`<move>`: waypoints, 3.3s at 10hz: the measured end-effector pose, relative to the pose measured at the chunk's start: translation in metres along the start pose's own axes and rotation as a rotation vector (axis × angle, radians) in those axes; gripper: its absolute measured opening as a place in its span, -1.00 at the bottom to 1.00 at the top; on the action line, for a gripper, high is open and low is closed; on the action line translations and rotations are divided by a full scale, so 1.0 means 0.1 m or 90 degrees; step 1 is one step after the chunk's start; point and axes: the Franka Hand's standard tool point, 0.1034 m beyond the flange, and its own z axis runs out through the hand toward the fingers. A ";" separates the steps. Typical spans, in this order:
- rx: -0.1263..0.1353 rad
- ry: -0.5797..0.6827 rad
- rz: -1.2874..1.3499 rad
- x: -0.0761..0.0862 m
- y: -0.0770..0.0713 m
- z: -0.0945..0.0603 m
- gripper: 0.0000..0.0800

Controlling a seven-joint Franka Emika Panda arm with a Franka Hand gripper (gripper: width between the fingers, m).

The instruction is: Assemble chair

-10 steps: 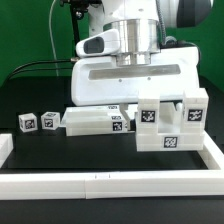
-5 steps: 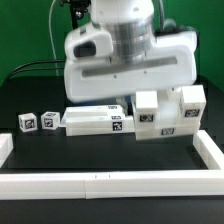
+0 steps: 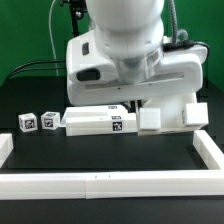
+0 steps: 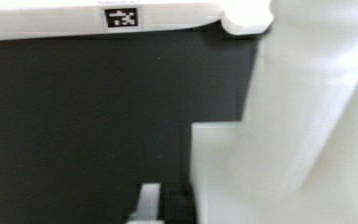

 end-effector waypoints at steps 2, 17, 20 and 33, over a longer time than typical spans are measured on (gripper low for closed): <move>-0.001 -0.186 0.036 -0.02 0.08 -0.01 -0.92; -0.024 -0.223 0.034 0.33 -0.01 0.23 -0.92; -0.027 -0.217 0.028 0.35 -0.06 0.25 -0.92; -0.013 0.062 0.014 0.46 0.23 -0.29 0.62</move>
Offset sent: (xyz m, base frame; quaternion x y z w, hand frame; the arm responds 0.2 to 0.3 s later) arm 0.0000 0.0000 0.0000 0.0000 0.0000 0.0000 1.0000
